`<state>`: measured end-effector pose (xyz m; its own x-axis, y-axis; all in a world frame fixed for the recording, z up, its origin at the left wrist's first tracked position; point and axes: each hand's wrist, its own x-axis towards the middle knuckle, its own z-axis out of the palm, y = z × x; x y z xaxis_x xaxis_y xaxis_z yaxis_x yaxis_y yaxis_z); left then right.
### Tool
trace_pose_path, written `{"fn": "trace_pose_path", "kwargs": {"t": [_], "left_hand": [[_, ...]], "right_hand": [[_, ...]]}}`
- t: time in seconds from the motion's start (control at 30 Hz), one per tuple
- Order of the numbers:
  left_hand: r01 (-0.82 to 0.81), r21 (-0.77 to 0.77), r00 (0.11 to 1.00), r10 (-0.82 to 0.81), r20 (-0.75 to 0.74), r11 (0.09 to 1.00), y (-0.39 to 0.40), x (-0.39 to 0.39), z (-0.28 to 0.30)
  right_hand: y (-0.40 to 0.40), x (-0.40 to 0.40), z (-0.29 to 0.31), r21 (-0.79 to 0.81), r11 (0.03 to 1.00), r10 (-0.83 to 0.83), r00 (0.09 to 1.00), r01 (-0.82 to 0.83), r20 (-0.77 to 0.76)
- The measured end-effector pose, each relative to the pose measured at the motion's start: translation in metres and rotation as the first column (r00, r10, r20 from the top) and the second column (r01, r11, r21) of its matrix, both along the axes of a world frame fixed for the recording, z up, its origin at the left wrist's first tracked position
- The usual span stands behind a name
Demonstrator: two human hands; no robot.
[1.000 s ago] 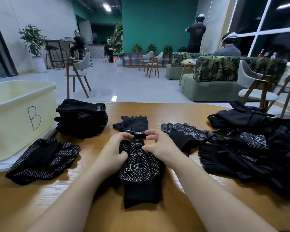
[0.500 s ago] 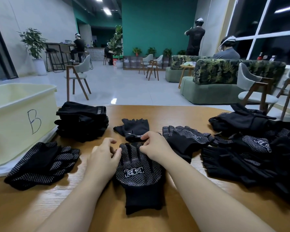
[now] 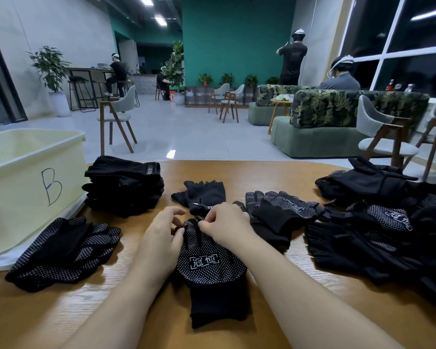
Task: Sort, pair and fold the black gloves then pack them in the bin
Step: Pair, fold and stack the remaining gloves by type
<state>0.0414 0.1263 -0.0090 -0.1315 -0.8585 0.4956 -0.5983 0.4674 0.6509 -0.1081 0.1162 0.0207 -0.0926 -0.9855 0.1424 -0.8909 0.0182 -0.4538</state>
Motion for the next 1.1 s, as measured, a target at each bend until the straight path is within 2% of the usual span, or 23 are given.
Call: {"fn": "trace_pose_path", "kwargs": {"t": [0.1,0.33,0.43,0.5,0.57,0.67,0.8,0.9,1.0,1.1], "left_hand": [[-0.022,-0.01,1.0,0.022,0.013,1.0,-0.002,-0.003,0.0],[-0.166,0.085,0.985,0.161,0.061,0.982,-0.006,-0.008,-0.003],[-0.228,0.107,0.967,0.211,0.145,0.968,-0.008,-0.008,-0.005],[-0.25,0.097,0.953,0.228,0.199,0.963,-0.008,-0.006,-0.006],[-0.245,0.088,0.952,0.222,0.213,0.966,-0.009,-0.005,-0.008],[-0.241,0.081,0.954,0.221,0.201,0.967,-0.008,-0.005,-0.007],[-0.237,0.082,0.958,0.219,0.187,0.968,-0.007,-0.003,-0.008],[-0.153,0.073,0.978,0.141,0.152,0.986,-0.003,0.004,-0.005],[0.062,0.086,0.986,-0.074,0.149,0.994,0.012,0.013,-0.002],[0.28,0.144,0.949,-0.297,0.107,0.949,0.032,0.02,-0.002]], "right_hand": [[0.006,-0.002,-0.001,-0.146,0.988,-0.066,0.997,0.059,-0.043],[0.005,0.003,-0.001,-0.141,0.99,-0.003,0.994,-0.013,-0.108],[0.001,0.007,-0.003,-0.047,0.998,0.031,0.991,-0.037,-0.129],[-0.002,0.008,-0.005,-0.011,0.998,0.055,0.995,-0.056,-0.084],[-0.002,0.007,-0.007,-0.046,0.996,0.076,0.997,-0.077,-0.03],[0.0,0.004,-0.007,-0.168,0.981,0.086,0.993,-0.099,-0.081],[0.0,-0.006,-0.006,-0.187,0.976,0.105,0.993,-0.112,-0.044],[0.001,-0.016,-0.004,-0.175,0.982,0.057,0.997,-0.066,-0.057],[0.004,-0.021,-0.006,-0.124,0.989,0.071,0.992,-0.084,-0.106],[0.006,-0.018,-0.01,-0.088,0.984,0.139,0.981,-0.152,-0.138]]}}
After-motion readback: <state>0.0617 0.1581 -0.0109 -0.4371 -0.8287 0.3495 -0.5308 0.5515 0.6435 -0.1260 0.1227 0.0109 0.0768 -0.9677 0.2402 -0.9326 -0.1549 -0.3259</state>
